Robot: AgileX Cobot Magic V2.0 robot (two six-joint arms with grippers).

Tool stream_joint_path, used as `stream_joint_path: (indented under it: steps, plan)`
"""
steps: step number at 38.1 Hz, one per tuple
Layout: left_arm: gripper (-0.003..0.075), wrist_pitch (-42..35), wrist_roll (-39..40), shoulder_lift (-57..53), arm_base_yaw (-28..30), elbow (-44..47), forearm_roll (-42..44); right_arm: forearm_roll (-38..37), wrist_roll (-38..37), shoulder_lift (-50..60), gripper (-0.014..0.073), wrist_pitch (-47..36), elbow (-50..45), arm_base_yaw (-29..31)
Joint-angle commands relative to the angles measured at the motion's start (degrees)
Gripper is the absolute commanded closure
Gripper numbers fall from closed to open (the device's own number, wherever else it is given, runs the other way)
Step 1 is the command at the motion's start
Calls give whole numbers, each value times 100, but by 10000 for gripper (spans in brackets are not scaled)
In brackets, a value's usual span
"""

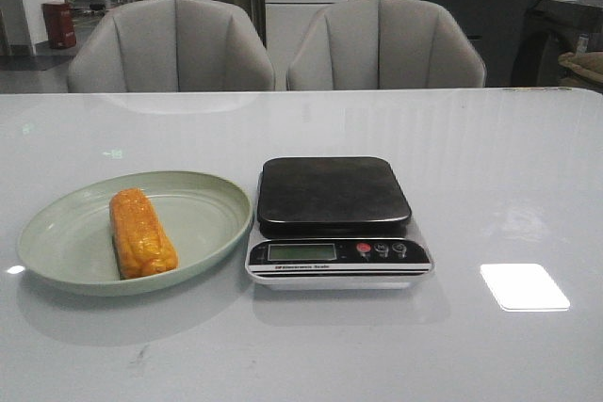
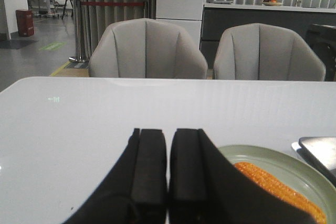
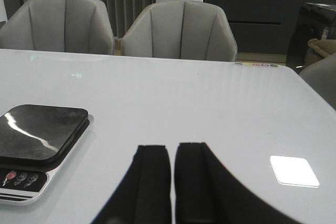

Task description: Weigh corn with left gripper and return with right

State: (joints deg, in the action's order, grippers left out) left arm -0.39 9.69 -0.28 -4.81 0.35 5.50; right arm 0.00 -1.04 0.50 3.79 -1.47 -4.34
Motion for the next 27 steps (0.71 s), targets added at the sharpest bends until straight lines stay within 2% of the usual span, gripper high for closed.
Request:
stream_joint_path:
  steps: [1,5,8,19,27]
  plan:
    - [606,-921,6,-124,14,126,-50,0,61,114,397,-438,-60,27]
    - [606,-1067,6,-100,14,-190,-50,0,61,114,397,-438,-60,27]
    - [606,-897,6,-11,14,-583,75,0,61,114,397,-438,-60,27]
    - [606,989,6,1210,14,-2319,87,0,61,114,397,-438,-60,27]
    - [606,1771,6,1862,14,-2579,-235,0,61,114,397,-438,-60,27]
